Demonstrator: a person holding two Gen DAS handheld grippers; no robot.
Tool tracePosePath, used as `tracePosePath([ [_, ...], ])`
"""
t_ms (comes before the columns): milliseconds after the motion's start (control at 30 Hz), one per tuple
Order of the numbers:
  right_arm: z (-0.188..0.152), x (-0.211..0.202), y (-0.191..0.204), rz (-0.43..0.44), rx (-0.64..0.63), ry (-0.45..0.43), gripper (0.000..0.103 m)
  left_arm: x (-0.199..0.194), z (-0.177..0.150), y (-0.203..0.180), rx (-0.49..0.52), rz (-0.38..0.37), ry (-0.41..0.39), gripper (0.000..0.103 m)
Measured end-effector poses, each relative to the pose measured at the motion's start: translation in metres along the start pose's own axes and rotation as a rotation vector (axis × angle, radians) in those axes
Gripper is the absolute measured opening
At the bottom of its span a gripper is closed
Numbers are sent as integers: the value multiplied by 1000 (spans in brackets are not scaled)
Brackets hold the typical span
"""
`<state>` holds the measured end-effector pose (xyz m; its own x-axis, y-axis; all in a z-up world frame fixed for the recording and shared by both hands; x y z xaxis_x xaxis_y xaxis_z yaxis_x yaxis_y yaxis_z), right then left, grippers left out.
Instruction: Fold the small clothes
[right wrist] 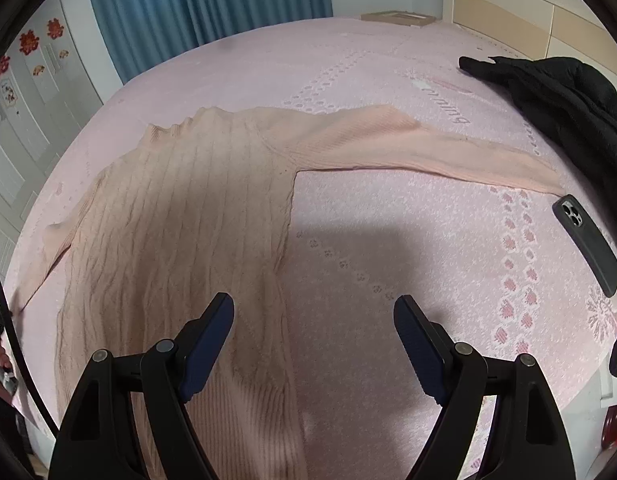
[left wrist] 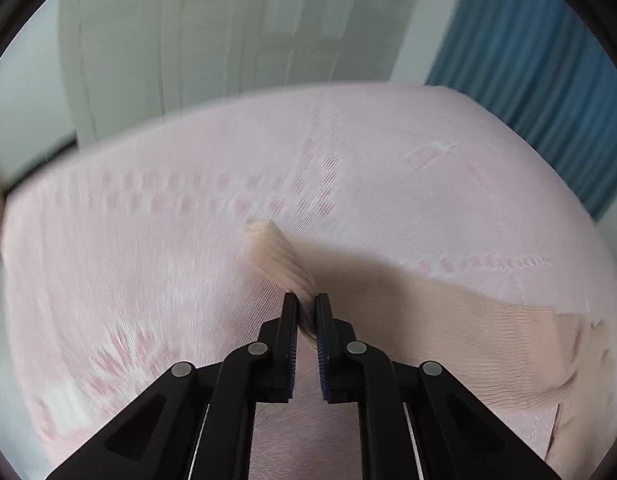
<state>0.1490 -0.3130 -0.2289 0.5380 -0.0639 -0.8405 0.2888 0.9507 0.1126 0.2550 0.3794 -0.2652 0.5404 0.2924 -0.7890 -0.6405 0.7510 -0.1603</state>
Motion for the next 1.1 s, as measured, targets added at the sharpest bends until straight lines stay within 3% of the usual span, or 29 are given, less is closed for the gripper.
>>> tracePosePath([
  [100,3,-2,-7,19,16,-13,82,-35,28,-38,86,-44,-68,8],
  [200,7,-4,-13,37,25,-27,82,-79,48,-111,171,-132,-135,8],
  [367,16,-17,-36,18,18,-74,82,-141,40,-238,328,-278,-187,7],
  [467,20,-26,-54,12,24,-92,82,-172,6,-323,433,-371,-183,6],
  [600,20,-34,-75,20,41,-100,82,-199,-71,-424,587,-488,-135,6],
  [733,13,-36,-89,12,45,-96,82,-211,-165,-479,696,-583,-26,6],
  [833,6,-30,-94,21,59,-73,82,-210,-234,-501,745,-641,81,9],
  [900,2,-25,-96,41,71,-53,82,-205,-268,-510,763,-632,169,19],
  [1000,-3,-20,-93,51,67,-36,82,-194,-282,-505,764,-589,225,33],
  [1100,-3,-17,-86,59,50,-32,82,-176,-279,-496,766,-561,195,54],
])
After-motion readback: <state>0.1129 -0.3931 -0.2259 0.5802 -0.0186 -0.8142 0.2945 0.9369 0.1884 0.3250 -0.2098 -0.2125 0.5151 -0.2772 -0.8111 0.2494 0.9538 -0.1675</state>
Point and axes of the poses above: each gripper's, at about its wrist camera, not at the fingertips, and x roughly the way its jaws point, y to its left, z to its top, the point moved 7 cm from there along x, roughly the way its jaws point, and after that the axes turned 2 degrees about y, right-handed, at the moved point
